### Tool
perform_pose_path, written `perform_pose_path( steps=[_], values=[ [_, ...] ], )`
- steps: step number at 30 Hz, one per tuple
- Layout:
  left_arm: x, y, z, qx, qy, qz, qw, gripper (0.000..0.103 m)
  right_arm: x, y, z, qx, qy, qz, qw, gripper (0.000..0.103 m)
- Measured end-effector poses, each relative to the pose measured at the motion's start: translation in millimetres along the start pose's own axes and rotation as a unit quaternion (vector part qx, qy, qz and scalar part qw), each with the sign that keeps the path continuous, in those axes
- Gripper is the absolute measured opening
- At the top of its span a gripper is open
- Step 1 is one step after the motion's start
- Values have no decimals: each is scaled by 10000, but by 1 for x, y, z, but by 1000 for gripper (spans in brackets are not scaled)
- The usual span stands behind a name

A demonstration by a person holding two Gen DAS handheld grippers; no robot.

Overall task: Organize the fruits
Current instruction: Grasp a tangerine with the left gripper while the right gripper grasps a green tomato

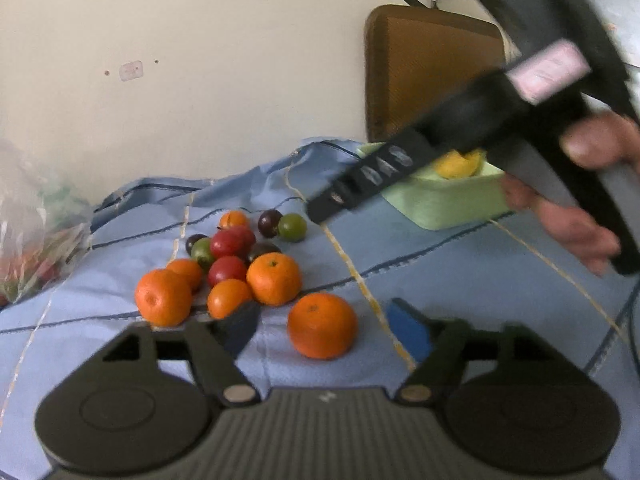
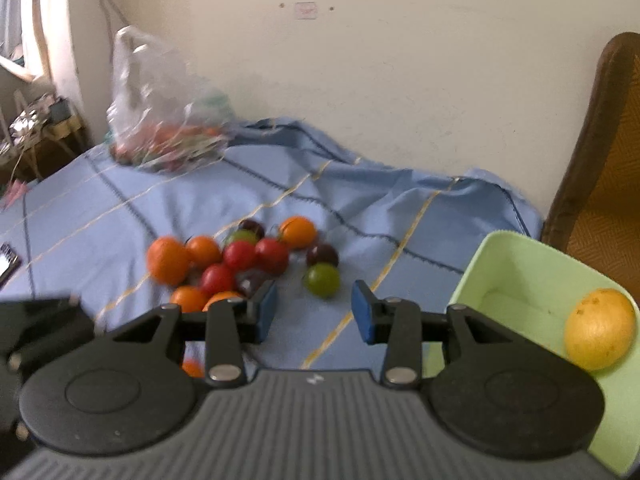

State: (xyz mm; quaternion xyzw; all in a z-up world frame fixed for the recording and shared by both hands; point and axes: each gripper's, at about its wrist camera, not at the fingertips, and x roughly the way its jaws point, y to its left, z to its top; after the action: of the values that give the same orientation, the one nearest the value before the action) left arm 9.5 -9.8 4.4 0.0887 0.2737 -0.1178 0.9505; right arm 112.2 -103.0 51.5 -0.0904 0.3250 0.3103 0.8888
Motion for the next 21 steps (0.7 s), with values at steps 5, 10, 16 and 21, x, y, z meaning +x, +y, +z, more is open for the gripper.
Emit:
perform_pose_path(
  steps=[5, 10, 16, 21],
  values=[
    [15, -5, 3, 128, 350, 36, 9993, 60, -1, 8, -8, -325, -29, -118, 9994, 44],
    [12, -2, -1, 112, 304, 39, 9995, 39, 10, 3, 7, -88, -52, -136, 9999, 44],
    [8, 4, -4, -52, 279, -76, 9996, 39, 22, -2, 13, 16, 34, -289, 9996, 44],
    [9, 4, -4, -61, 288, -96, 9995, 39, 26, -3, 10, 58, 136, -386, 9991, 45]
  ],
)
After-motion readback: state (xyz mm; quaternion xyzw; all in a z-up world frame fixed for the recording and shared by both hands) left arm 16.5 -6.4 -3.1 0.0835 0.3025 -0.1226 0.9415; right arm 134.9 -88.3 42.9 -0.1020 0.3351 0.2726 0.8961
